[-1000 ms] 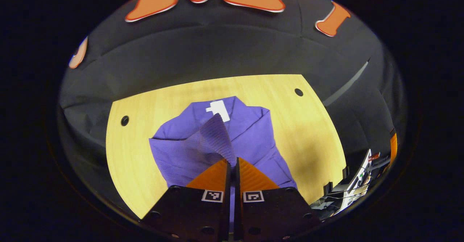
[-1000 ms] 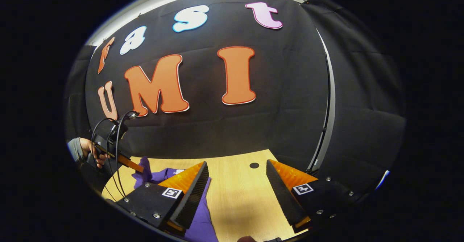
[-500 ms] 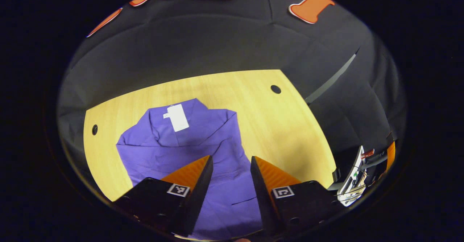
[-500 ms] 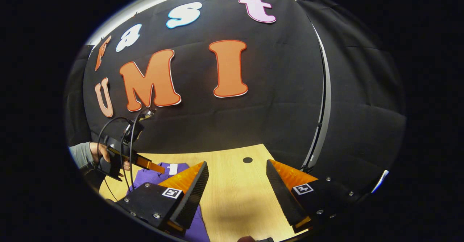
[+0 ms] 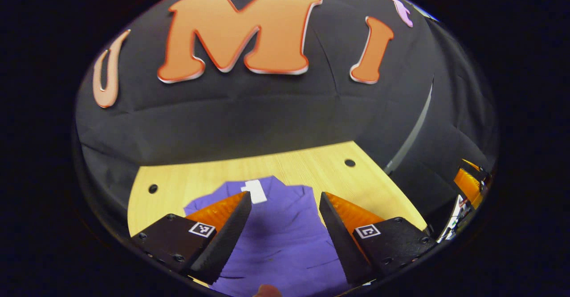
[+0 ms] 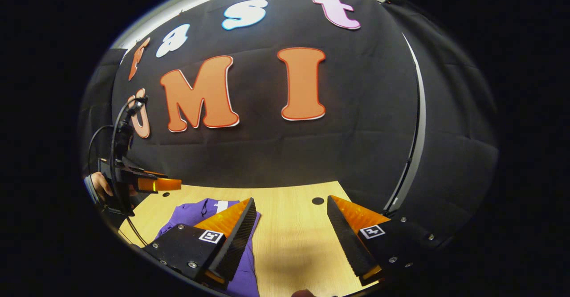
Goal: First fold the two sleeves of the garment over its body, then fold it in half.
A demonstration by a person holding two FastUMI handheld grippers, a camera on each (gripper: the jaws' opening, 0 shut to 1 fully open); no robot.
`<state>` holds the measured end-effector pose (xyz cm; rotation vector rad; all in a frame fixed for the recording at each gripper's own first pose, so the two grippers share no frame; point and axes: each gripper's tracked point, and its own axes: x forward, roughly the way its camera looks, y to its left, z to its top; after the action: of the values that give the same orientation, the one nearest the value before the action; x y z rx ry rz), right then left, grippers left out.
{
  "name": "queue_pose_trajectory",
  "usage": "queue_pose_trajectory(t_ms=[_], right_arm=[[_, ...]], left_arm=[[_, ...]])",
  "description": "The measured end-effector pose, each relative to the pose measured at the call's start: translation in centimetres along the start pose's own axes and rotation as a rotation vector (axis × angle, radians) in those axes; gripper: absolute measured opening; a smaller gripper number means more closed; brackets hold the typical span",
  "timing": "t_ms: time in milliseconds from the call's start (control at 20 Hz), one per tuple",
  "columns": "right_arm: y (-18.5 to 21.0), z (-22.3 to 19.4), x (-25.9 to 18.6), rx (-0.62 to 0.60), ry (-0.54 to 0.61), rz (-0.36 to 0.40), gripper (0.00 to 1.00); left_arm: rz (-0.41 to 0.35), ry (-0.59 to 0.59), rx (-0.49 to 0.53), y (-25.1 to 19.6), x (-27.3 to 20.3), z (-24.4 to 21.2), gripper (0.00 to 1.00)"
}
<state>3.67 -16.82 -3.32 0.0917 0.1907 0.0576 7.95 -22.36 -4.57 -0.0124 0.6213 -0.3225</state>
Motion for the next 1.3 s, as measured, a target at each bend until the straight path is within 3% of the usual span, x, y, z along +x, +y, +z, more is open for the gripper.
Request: queue_pose_trajectory(t_ms=[350,550,750,900,1050,1300], right_arm=[[6.1,3.1,-0.8,-0.067,-0.119,0.048,0.95],[9.4,2.3,-2.9,-0.049,-0.130,0.023,0.95],[12.1,1.5,-5.3,-0.025,-0.155,-0.007,0.95],[13.2,-0.6,-6.8,-0.039,-0.116,-0.035,0.95],[14.0,-3.9,-8.6,-0.053,-0.045,-0.056,0.95],[15.0,-12.0,-10.7,-0.010,0.171,-0.048,0.95]], left_arm=[[0.165,-0.270,-0.001,7.2,-10.4,2.0,0.97],[0.237,-0.460,0.009,11.1,-17.7,3.5,0.98],[0.266,-0.640,0.091,12.8,-24.2,3.8,0.95],[0.272,-0.629,0.124,14.4,-27.4,1.3,0.94],[0.268,-0.577,0.098,15.9,-27.5,-2.8,0.95],[0.267,-0.394,0.084,18.1,-26.1,-10.8,0.94]])
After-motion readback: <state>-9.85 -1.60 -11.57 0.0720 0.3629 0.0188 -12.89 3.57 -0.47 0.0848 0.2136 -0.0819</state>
